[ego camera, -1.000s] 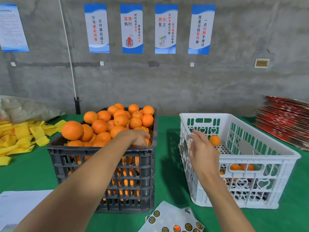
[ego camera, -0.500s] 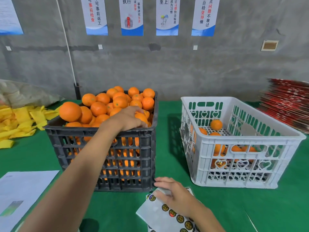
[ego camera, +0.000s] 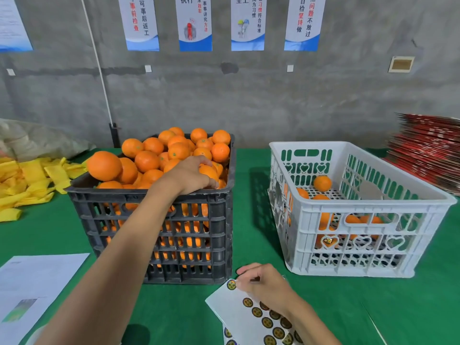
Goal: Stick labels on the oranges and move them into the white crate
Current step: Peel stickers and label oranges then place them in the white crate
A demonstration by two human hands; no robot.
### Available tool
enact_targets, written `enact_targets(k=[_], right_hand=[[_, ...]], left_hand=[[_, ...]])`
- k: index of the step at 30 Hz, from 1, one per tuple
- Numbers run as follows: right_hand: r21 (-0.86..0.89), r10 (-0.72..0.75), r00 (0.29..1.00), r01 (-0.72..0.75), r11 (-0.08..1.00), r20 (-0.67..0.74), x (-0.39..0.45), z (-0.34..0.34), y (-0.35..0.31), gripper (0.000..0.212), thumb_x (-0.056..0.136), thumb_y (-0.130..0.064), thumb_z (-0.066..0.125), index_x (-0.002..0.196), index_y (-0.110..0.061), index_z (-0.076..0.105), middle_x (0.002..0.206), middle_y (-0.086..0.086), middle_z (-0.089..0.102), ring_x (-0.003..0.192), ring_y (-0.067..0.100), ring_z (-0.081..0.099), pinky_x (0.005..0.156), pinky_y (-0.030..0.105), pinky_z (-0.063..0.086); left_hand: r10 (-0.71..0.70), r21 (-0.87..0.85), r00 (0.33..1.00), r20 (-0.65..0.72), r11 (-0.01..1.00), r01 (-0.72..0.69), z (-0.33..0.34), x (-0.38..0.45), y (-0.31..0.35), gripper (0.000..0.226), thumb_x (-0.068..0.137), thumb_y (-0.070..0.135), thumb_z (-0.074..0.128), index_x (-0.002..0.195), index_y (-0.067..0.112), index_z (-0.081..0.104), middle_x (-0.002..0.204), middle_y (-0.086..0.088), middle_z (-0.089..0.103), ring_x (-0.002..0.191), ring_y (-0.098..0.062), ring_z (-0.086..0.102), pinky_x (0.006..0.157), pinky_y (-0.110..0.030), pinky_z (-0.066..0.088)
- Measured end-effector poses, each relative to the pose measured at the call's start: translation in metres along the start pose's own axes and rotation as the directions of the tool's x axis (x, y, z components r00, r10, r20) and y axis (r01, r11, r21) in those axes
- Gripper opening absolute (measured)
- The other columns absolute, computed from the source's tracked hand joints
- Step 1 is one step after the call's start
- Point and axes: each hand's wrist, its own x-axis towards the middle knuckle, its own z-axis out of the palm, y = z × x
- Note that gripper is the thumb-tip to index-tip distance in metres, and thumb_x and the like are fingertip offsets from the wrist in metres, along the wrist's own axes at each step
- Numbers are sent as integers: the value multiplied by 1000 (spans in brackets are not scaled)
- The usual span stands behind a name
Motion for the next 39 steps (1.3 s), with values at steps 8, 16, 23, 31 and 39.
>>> enact_targets(k=[8,16,23,31,39], right_hand=[[184,178,984,-178,967,15,7,-2,-9,9,84,-19,81,84,-28,84,113,-13,73,111,9,66,107,37,50],[212,244,970,-238,948,-4,8,-1,-16,17,87,-15,76,74,-23,84,105,-13,76,107,4,66,95,20,48],[140,163,986,-159,977,-23,2,3,-8,4,83,-31,83,79,-30,84,109,-18,72,107,-4,63,108,31,46],[12,129,991,-129,992,-28,-2,3,-10,6,75,-41,86,74,-37,82,108,-21,70,106,-9,60,97,24,40],[35,142,984,-139,990,-103,1,3,-7,18,90,-20,75,74,-19,83,93,-15,77,93,-8,67,76,3,40]], left_hand=[[-10,-31,1000,-12,999,10,0,0,-1,67,80,34,84,139,29,53,128,-5,55,108,-22,54,76,-30,42],[-12,-46,1000,-18,999,11,0,-2,-1,65,79,32,84,137,30,54,126,-1,54,112,-22,53,82,-30,42],[-13,-63,1000,-23,998,12,0,-1,-2,64,78,32,85,135,31,55,124,-1,54,110,-21,54,79,-31,42],[-12,-69,999,-29,998,10,1,-1,-3,65,79,31,85,136,30,54,128,-2,54,116,-24,54,84,-32,43],[3,-76,999,-42,997,-6,1,0,-5,67,78,31,85,137,30,54,124,2,51,108,-19,50,82,-31,41]])
